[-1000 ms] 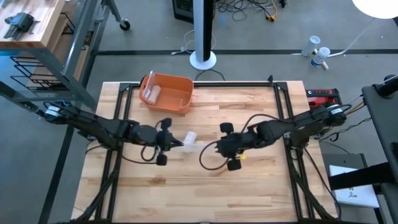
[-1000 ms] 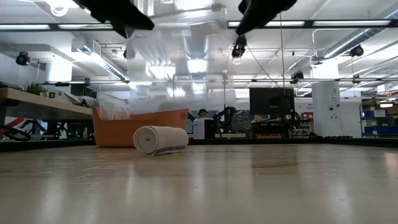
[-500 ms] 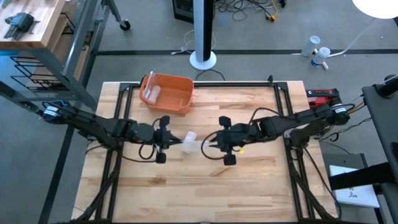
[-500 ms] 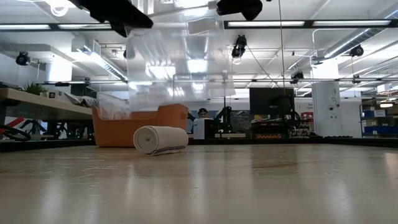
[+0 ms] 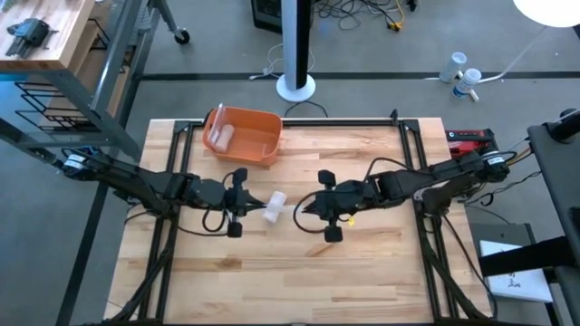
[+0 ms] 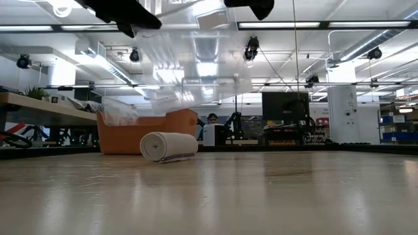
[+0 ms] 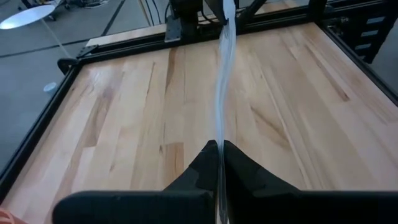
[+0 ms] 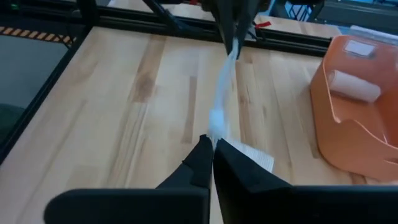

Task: Roll bandage
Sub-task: Open the transparent zip bag

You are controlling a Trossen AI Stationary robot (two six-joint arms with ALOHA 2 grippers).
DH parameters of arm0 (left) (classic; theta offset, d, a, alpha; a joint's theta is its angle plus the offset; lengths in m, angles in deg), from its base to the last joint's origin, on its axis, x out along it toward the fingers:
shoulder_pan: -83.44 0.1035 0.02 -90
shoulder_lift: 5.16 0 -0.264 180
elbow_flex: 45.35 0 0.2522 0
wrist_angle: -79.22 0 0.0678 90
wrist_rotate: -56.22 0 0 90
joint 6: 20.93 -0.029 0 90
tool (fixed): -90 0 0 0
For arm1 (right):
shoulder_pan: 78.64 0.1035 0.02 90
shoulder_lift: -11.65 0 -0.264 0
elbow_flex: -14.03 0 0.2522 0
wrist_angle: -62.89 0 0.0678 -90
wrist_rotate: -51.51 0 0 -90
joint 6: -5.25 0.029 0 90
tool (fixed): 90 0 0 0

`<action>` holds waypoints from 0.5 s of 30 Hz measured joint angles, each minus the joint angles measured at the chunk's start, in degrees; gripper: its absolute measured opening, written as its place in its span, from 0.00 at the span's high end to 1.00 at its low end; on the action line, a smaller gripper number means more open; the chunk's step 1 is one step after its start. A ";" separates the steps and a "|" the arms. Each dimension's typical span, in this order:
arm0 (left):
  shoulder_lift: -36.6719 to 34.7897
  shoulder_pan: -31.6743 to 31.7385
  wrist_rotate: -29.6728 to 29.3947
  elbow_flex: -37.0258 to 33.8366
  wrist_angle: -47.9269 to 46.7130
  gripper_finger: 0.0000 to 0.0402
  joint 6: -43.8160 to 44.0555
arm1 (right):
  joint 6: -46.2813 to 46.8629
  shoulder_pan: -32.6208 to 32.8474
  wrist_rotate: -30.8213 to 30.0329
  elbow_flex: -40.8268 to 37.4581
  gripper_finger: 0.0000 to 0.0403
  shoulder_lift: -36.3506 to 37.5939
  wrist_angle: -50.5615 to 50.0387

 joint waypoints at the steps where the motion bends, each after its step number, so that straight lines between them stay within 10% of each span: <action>1: -0.01 0.00 0.00 0.00 -0.05 1.00 -0.12 | 0.02 0.00 -0.02 0.00 0.99 0.00 0.09; 15: -2.15 -0.06 -4.46 7.72 -15.73 0.65 -0.78 | -0.49 -0.07 -0.09 0.00 1.00 6.73 -3.32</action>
